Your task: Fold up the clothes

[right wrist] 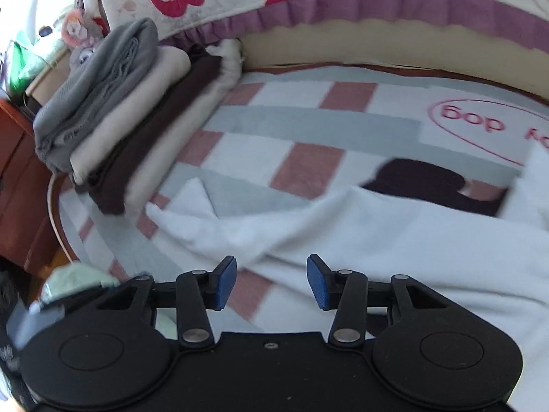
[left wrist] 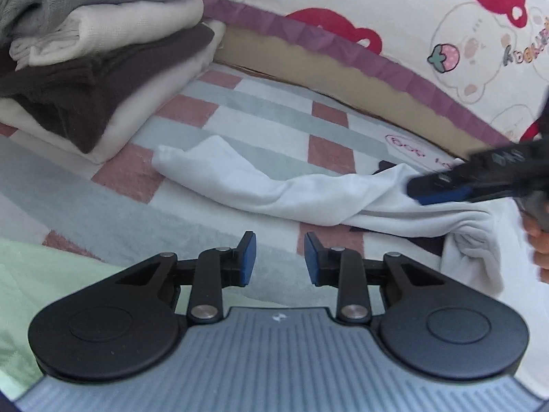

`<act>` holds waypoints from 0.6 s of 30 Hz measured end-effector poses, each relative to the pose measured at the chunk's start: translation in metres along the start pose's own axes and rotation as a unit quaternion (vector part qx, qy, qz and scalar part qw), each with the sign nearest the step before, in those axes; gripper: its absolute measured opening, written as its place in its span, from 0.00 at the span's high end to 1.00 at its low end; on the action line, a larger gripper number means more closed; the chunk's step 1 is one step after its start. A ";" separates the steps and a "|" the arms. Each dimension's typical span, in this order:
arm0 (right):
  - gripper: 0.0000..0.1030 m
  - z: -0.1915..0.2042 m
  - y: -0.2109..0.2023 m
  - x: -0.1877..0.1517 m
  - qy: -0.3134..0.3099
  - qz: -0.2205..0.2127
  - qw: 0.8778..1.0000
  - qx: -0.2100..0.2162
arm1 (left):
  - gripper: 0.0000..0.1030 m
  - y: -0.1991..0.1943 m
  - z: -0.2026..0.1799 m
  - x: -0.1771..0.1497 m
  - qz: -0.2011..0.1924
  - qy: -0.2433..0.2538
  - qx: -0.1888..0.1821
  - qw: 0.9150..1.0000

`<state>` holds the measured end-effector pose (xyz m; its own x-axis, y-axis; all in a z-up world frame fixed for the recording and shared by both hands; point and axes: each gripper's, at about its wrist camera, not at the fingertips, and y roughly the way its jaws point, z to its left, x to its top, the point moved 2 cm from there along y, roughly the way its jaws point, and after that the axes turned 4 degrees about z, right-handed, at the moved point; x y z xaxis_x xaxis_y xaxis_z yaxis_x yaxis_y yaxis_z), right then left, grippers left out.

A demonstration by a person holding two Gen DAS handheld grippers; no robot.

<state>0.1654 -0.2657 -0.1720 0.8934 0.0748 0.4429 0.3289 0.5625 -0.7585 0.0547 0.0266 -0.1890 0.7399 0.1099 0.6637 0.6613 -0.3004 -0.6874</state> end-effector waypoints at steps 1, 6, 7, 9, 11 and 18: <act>0.50 0.001 0.007 0.000 0.015 0.002 1.000 0.007 | 0.71 -0.002 0.001 -0.001 -0.003 0.001 -0.002 1.000; 0.60 0.021 0.057 0.003 0.041 0.027 0.999 -0.022 | 0.71 0.000 -0.003 -0.008 -0.017 0.049 0.026 0.998; 0.93 0.025 0.063 0.003 0.041 0.025 0.998 -0.027 | 0.71 0.000 -0.005 -0.008 -0.020 0.058 0.027 0.998; 0.96 0.033 0.052 0.005 0.043 -0.007 0.999 -0.002 | 0.70 -0.003 -0.006 -0.007 -0.028 0.064 0.022 0.997; 0.97 0.041 0.039 0.006 0.041 -0.040 0.998 0.023 | 0.66 -0.007 -0.006 -0.004 -0.041 0.064 0.012 0.997; 0.97 0.085 -0.051 -0.018 -0.031 -0.116 0.988 0.093 | 0.48 -0.022 -0.026 -0.002 -0.110 0.088 0.036 0.989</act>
<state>0.1072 -0.2260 -0.1008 0.7779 -0.0261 0.6279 0.4557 0.7113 -0.5351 0.0355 0.0082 -0.1671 0.5474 -0.0039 0.8369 0.8162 -0.2182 -0.5349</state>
